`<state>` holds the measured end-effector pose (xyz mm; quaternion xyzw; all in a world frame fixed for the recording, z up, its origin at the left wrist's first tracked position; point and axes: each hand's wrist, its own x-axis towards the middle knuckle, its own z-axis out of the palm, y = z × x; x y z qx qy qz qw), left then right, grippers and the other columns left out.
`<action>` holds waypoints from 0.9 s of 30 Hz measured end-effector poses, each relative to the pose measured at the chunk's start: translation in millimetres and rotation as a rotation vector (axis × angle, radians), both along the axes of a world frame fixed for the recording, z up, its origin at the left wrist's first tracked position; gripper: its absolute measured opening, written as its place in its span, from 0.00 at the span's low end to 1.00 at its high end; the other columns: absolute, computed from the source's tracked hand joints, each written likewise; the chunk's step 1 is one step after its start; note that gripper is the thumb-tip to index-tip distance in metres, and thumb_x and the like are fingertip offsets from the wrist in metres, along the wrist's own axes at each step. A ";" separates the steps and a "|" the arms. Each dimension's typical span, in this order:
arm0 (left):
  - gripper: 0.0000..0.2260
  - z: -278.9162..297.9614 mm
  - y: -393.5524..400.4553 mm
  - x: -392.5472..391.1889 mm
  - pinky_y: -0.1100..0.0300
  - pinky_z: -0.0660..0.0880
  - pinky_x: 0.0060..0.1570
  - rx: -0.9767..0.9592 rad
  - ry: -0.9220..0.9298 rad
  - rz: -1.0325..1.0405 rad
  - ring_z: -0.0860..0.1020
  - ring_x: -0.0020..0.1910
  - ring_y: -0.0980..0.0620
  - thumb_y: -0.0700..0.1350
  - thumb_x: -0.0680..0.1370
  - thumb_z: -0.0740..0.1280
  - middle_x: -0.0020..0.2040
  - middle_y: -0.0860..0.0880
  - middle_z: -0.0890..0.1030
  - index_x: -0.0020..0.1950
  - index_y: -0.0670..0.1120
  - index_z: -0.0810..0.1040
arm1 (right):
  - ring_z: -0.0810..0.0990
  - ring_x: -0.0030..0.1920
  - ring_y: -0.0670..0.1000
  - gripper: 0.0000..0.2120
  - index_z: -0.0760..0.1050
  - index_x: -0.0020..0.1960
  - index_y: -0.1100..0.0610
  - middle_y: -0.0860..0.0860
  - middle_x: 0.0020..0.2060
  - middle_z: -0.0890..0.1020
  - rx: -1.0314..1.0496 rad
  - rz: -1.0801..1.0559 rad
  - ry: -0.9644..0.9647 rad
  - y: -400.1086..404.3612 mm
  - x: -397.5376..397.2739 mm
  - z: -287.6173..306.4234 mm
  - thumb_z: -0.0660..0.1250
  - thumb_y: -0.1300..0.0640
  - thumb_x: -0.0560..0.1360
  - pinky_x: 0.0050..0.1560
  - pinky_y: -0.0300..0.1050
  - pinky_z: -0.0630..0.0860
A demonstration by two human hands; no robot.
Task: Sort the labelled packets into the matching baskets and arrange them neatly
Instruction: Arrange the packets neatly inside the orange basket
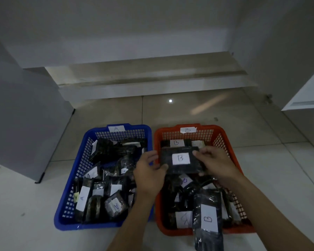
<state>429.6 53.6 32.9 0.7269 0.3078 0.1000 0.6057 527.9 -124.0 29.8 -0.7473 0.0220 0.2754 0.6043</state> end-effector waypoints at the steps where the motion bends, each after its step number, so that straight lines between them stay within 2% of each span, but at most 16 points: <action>1: 0.19 -1.2 -2.8 14.7 0.67 0.79 0.49 0.072 0.002 -0.042 0.80 0.47 0.59 0.33 0.72 0.73 0.54 0.56 0.79 0.58 0.49 0.77 | 0.88 0.43 0.55 0.08 0.78 0.54 0.64 0.59 0.47 0.86 0.035 -0.045 0.028 0.0 10.6 -3.3 0.69 0.60 0.79 0.34 0.44 0.82; 3: 0.19 -3.5 -7.1 43.6 0.77 0.73 0.46 0.262 0.023 -0.109 0.79 0.48 0.60 0.32 0.73 0.71 0.54 0.55 0.80 0.62 0.45 0.79 | 0.88 0.44 0.57 0.09 0.77 0.56 0.65 0.60 0.49 0.85 0.079 -0.097 0.071 2.6 33.1 -12.3 0.70 0.65 0.77 0.37 0.46 0.84; 5: 0.19 -9.9 -10.3 66.3 0.76 0.70 0.46 0.392 0.071 -0.174 0.80 0.53 0.53 0.31 0.73 0.67 0.56 0.48 0.82 0.63 0.41 0.79 | 0.88 0.43 0.57 0.10 0.77 0.57 0.66 0.62 0.50 0.85 0.082 -0.123 0.096 7.8 55.0 -25.6 0.71 0.67 0.76 0.38 0.48 0.85; 7: 0.17 -17.1 -13.9 77.8 0.71 0.69 0.47 0.420 0.131 -0.237 0.80 0.56 0.47 0.31 0.74 0.64 0.57 0.45 0.81 0.63 0.40 0.78 | 0.88 0.45 0.58 0.09 0.78 0.56 0.66 0.63 0.52 0.85 0.069 -0.121 0.117 15.1 71.4 -38.8 0.71 0.67 0.76 0.41 0.53 0.85; 9: 0.17 -27.2 -15.5 82.3 0.67 0.71 0.51 0.430 0.155 -0.280 0.79 0.58 0.46 0.32 0.75 0.64 0.59 0.44 0.81 0.63 0.40 0.77 | 0.87 0.48 0.60 0.10 0.78 0.55 0.65 0.62 0.53 0.84 0.015 -0.105 0.120 23.0 80.7 -50.6 0.73 0.67 0.75 0.43 0.57 0.85; 12: 0.17 -42.7 -14.2 81.9 0.65 0.73 0.55 0.403 0.171 -0.314 0.79 0.59 0.47 0.32 0.73 0.64 0.59 0.45 0.81 0.61 0.42 0.78 | 0.86 0.42 0.56 0.11 0.80 0.52 0.61 0.57 0.46 0.84 -0.219 -0.071 -0.019 30.4 84.4 -60.2 0.77 0.63 0.72 0.37 0.49 0.85; 15: 0.21 -48.3 -12.7 82.1 0.67 0.71 0.57 0.368 0.178 -0.334 0.77 0.62 0.49 0.30 0.73 0.64 0.62 0.46 0.80 0.65 0.43 0.76 | 0.87 0.39 0.56 0.12 0.81 0.51 0.61 0.57 0.43 0.85 -0.254 -0.057 -0.072 32.4 84.3 -62.5 0.79 0.61 0.70 0.37 0.48 0.85; 18: 0.22 -42.6 -13.9 78.2 0.74 0.68 0.52 0.379 0.140 -0.314 0.75 0.56 0.57 0.29 0.74 0.63 0.60 0.48 0.80 0.66 0.43 0.75 | 0.87 0.44 0.58 0.12 0.80 0.52 0.62 0.59 0.44 0.86 -0.137 -0.041 0.027 23.7 83.5 -56.4 0.78 0.64 0.71 0.42 0.50 0.86; 21: 0.24 -41.2 -17.7 66.2 0.83 0.67 0.42 0.350 0.094 -0.328 0.75 0.50 0.63 0.28 0.73 0.64 0.55 0.53 0.80 0.66 0.46 0.76 | 0.87 0.41 0.54 0.11 0.81 0.51 0.62 0.58 0.43 0.86 -0.137 0.022 0.093 6.5 73.8 -51.7 0.78 0.64 0.71 0.42 0.47 0.85; 24: 0.19 -45.1 -25.0 52.9 0.81 0.69 0.39 0.331 0.124 -0.372 0.74 0.42 0.68 0.30 0.74 0.65 0.47 0.59 0.78 0.60 0.48 0.79 | 0.85 0.39 0.53 0.10 0.80 0.50 0.65 0.59 0.43 0.84 -0.114 -0.038 0.140 -2.0 58.1 -59.3 0.77 0.66 0.71 0.36 0.44 0.83; 27: 0.15 -48.2 -26.0 52.7 0.79 0.70 0.38 0.323 0.161 -0.404 0.76 0.44 0.62 0.32 0.76 0.64 0.48 0.56 0.80 0.57 0.47 0.80 | 0.85 0.40 0.53 0.06 0.80 0.46 0.65 0.59 0.44 0.84 -0.110 -0.070 0.127 2.5 52.3 -63.7 0.76 0.67 0.72 0.34 0.43 0.82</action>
